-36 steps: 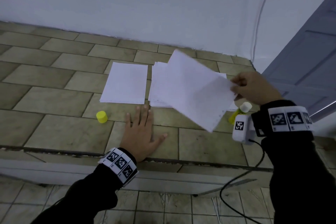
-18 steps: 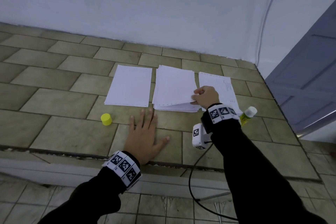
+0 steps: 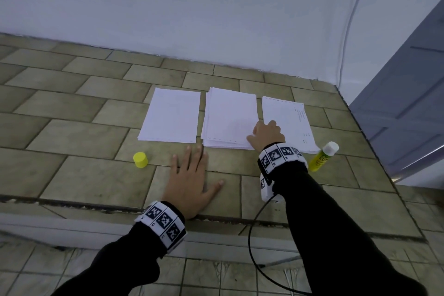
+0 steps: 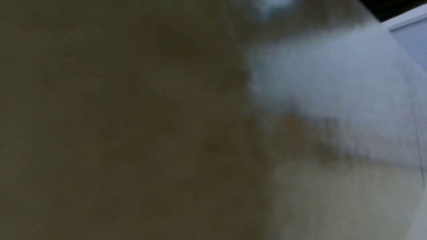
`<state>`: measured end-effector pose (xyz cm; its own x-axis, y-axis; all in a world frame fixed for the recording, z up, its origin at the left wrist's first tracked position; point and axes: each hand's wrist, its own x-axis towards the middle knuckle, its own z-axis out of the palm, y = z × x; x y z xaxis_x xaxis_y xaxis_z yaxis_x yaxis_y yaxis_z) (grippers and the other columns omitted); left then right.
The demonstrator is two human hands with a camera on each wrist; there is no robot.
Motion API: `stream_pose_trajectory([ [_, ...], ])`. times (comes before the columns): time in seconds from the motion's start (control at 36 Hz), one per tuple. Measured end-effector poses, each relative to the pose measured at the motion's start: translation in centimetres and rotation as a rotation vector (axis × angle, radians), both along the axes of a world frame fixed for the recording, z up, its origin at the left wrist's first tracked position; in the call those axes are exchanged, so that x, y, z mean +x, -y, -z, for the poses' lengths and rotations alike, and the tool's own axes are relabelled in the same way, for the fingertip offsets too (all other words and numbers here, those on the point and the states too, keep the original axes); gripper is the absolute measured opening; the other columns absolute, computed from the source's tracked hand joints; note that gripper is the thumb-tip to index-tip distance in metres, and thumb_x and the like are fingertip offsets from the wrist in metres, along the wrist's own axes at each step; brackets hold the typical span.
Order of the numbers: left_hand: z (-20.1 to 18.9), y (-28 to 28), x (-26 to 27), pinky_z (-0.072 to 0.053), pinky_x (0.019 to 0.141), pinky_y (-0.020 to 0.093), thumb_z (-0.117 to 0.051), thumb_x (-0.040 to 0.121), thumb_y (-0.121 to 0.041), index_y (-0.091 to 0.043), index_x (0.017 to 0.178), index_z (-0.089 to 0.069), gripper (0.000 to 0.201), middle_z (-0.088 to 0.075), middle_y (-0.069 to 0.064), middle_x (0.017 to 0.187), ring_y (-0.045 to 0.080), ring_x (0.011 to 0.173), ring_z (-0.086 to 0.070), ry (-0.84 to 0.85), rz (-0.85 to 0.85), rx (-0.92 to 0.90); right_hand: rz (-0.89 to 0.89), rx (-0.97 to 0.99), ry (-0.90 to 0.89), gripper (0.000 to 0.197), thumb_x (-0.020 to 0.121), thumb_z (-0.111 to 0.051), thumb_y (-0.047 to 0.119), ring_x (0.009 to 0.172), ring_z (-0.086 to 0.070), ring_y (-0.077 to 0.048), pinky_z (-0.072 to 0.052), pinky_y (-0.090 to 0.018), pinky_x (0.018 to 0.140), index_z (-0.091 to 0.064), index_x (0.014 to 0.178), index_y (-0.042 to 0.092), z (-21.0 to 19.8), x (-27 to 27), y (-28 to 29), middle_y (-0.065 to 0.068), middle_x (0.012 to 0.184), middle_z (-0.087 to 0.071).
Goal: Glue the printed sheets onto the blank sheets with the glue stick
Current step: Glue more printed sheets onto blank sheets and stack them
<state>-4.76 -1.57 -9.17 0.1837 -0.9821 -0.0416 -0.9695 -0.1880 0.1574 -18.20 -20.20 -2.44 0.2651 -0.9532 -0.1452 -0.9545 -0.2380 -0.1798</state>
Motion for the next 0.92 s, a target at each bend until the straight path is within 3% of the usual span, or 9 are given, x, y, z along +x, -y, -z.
stream_pose_trajectory([
  [0.19, -0.2, -0.1, 0.2, -0.001, 0.121, 0.051, 0.012, 0.081, -0.078, -0.014, 0.155, -0.018, 0.102, -0.006, 0.006, 0.164, 0.028, 0.151, 0.001, -0.039, 0.005, -0.027, -0.151, -0.329, 0.57, 0.022, 0.09, -0.062, 0.025, 0.103, -0.054, -0.025, -0.046, -0.044, 0.091, -0.059, 0.109, 0.014, -3.0, -3.9, -3.2, -0.007, 0.112, -0.052],
  [0.28, -0.6, -0.2, 0.4, 0.003, 0.122, 0.043, 0.017, 0.075, -0.081, -0.016, 0.154, -0.023, 0.11, -0.005, 0.002, 0.164, 0.024, 0.151, 0.003, -0.12, 0.014, -0.066, -0.138, -0.578, 0.64, 0.029, 0.084, -0.068, 0.022, 0.106, -0.052, -0.022, -0.044, -0.044, 0.092, -0.059, 0.11, 0.013, -4.7, -6.7, -4.6, -0.006, 0.113, -0.057],
  [0.36, -1.1, -0.5, 0.8, 0.001, 0.122, 0.035, 0.007, 0.073, -0.088, -0.019, 0.148, -0.037, 0.111, -0.018, -0.001, 0.162, 0.014, 0.15, -0.007, -0.324, -0.01, -0.129, 0.017, -0.713, 0.656, 0.048, 0.077, -0.073, 0.024, 0.116, -0.046, -0.026, -0.04, -0.041, 0.098, -0.052, 0.118, 0.01, -5.1, -9.9, -5.0, -0.011, 0.122, -0.052],
  [0.44, -2.2, -1.0, 1.1, -0.016, 0.121, 0.034, -0.026, 0.081, -0.082, -0.019, 0.141, -0.047, 0.09, -0.036, -0.001, 0.155, 0.013, 0.145, -0.027, -0.487, -0.024, -0.145, 0.238, -0.639, 0.705, 0.071, 0.073, -0.08, 0.025, 0.126, -0.039, -0.03, -0.032, -0.039, 0.103, -0.043, 0.131, 0.004, -4.5, -12.1, -4.9, -0.016, 0.134, -0.044],
  [0.53, -4.4, -1.0, 1.5, -0.042, 0.099, 0.024, -0.056, 0.094, -0.047, -0.019, 0.129, -0.058, 0.045, -0.056, -0.018, 0.125, 0.01, 0.122, -0.053, -0.614, -0.067, -0.149, 0.417, -0.38, 0.76, 0.085, 0.076, -0.081, 0.026, 0.129, -0.037, -0.029, -0.03, -0.032, 0.099, -0.031, 0.14, 0.0, -4.0, -13.2, -4.9, -0.018, 0.141, -0.039],
  [0.58, -6.6, -0.9, 2.0, -0.048, 0.088, 0.024, -0.056, 0.095, -0.042, -0.018, 0.121, -0.062, 0.036, -0.061, -0.023, 0.108, 0.001, 0.103, -0.06, -0.633, -0.072, -0.149, 0.472, -0.232, 0.795, 0.083, 0.077, -0.08, 0.028, 0.121, -0.046, -0.031, -0.035, -0.032, 0.088, -0.031, 0.136, -0.003, -3.3, -13.6, -4.7, -0.02, 0.134, -0.045],
  [0.67, -9.9, -0.3, 2.9, -0.048, 0.082, 0.024, -0.053, 0.095, -0.047, -0.025, 0.124, -0.06, 0.037, -0.065, -0.014, 0.113, 0.002, 0.098, -0.061, -0.629, -0.079, -0.17, 0.464, -0.124, 0.774, 0.07, 0.079, -0.079, 0.027, 0.106, -0.054, -0.03, -0.039, -0.034, 0.079, -0.038, 0.129, 0.0, -2.0, -14.1, -4.5, -0.015, 0.118, -0.053],
  [0.78, -12.2, 1.6, 5.1, -0.045, 0.094, 0.032, -0.048, 0.096, -0.052, -0.02, 0.132, -0.055, 0.049, -0.063, -0.005, 0.127, 0.014, 0.113, -0.058, -0.447, -0.147, -0.172, 0.416, -0.106, 0.687, 0.051, 0.082, -0.073, 0.015, 0.093, -0.052, -0.026, -0.037, -0.032, 0.075, -0.047, 0.123, 0.001, -1.0, -14.0, -4.2, -0.016, 0.114, -0.058],
  [0.92, -10.6, 6.2, 8.0, -0.042, 0.102, 0.042, -0.043, 0.097, -0.057, -0.014, 0.14, -0.044, 0.061, -0.051, 0.01, 0.142, 0.029, 0.126, -0.049, -0.16, -0.277, 0.061, 0.332, -0.123, 0.614, 0.038, 0.086, -0.068, 0.01, 0.09, -0.052, -0.022, -0.036, -0.029, 0.073, -0.053, 0.119, -0.001, -0.9, -13.1, -4.4, -0.018, 0.115, -0.062],
])
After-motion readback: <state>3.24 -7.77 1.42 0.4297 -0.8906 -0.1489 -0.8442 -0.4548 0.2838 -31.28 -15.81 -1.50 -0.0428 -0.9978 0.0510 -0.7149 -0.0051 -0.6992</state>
